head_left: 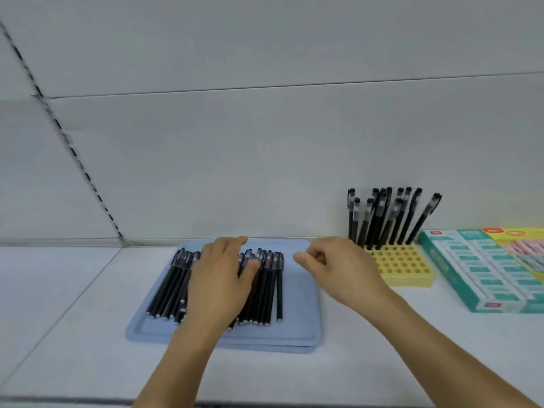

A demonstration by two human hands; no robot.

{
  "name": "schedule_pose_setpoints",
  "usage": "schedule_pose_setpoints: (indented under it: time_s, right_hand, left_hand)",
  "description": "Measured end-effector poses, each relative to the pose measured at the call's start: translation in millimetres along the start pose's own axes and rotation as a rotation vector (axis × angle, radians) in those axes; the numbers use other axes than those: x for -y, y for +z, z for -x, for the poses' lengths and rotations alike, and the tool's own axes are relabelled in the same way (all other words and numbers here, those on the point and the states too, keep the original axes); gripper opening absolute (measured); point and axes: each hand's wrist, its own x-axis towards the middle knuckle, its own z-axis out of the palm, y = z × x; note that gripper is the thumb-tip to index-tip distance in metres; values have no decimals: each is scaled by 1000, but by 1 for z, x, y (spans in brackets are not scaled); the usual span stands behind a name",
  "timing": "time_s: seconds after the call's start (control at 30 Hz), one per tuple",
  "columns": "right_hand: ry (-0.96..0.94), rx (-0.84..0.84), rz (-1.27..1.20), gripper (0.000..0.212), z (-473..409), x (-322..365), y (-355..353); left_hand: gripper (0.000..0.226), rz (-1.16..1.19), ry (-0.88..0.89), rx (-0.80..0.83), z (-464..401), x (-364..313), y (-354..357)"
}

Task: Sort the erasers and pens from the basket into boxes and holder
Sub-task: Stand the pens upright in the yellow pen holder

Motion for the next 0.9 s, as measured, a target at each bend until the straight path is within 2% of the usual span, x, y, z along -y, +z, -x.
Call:
schedule_pose_setpoints:
  time_s: [0.1, 0.17, 0.27, 0.4, 0.5, 0.67, 0.8, 0.9]
  right_hand:
    - [-17, 130, 12, 52, -11, 28, 28]
    - [-41, 172, 74, 56, -16, 47, 41]
    - [-50, 186, 206, 57, -20, 69, 53]
    - [-34, 187, 259, 54, -27, 82, 65]
    - [11, 219, 197, 51, -30, 88, 71]
    - [192, 308, -58, 42, -32, 82, 71]
    - [211, 291, -287, 44, -28, 71, 65]
    - [173, 202, -419, 35, -24, 56, 52]
  left_hand:
    - [50, -162, -216, 82, 3, 39, -19]
    - [54, -171, -293, 176, 3, 52, -24]
    - [58, -198, -306, 262, 0, 56, -24]
    - [48, -204, -307, 275, -10, 59, -27]
    - [45, -129, -333, 300, -16, 59, -30]
    - [25, -26, -357, 321, -22, 64, -30]
    - [23, 3, -364, 257, -23, 71, -26]
    - [26, 38, -284, 11, -21, 58, -27]
